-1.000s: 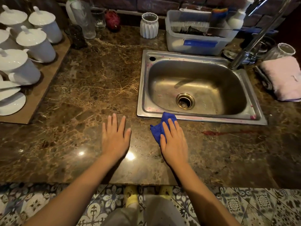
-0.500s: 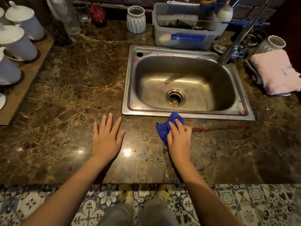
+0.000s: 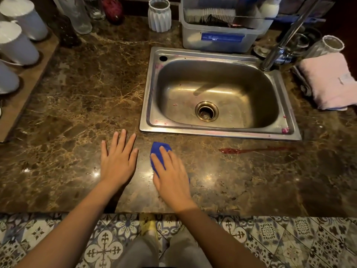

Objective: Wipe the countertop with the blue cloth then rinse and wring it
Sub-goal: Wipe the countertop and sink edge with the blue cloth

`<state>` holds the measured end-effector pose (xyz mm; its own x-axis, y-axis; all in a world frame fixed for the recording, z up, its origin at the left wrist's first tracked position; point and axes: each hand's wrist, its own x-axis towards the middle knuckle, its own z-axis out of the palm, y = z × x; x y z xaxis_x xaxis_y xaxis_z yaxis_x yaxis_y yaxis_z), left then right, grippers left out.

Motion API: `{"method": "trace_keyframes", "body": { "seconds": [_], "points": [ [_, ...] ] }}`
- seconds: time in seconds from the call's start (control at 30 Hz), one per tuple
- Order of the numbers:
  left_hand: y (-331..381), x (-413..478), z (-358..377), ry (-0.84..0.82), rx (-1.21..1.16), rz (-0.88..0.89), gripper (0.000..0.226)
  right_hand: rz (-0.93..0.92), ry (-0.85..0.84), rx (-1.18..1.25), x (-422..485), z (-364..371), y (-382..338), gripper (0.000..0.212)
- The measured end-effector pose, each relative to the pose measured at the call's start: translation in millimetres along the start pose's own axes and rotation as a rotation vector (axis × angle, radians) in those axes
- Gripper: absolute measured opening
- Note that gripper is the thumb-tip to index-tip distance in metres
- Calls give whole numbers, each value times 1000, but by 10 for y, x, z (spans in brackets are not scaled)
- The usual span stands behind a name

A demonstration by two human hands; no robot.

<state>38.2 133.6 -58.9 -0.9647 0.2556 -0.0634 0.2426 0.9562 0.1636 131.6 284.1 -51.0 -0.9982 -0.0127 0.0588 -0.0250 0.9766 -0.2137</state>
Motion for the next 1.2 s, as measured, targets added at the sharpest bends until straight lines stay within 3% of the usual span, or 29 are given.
{"method": "trace_keyframes", "body": {
  "seconds": [0.2,0.57,0.7,1.2],
  "points": [
    [253,-43,-7,8,-84,-42,68,128,44,-5,29,-159,590,49],
    [1415,-177,219,-35,-90,151,64,253,59,16,-222,-407,1547,51],
    [1735,-175,266,-42,-64,137,71,274,84,19,-343,-491,1877,50],
    [2908,-36,384,-62,-82,491,68,330,142,-12,-719,-715,2889,48]
  ]
}}
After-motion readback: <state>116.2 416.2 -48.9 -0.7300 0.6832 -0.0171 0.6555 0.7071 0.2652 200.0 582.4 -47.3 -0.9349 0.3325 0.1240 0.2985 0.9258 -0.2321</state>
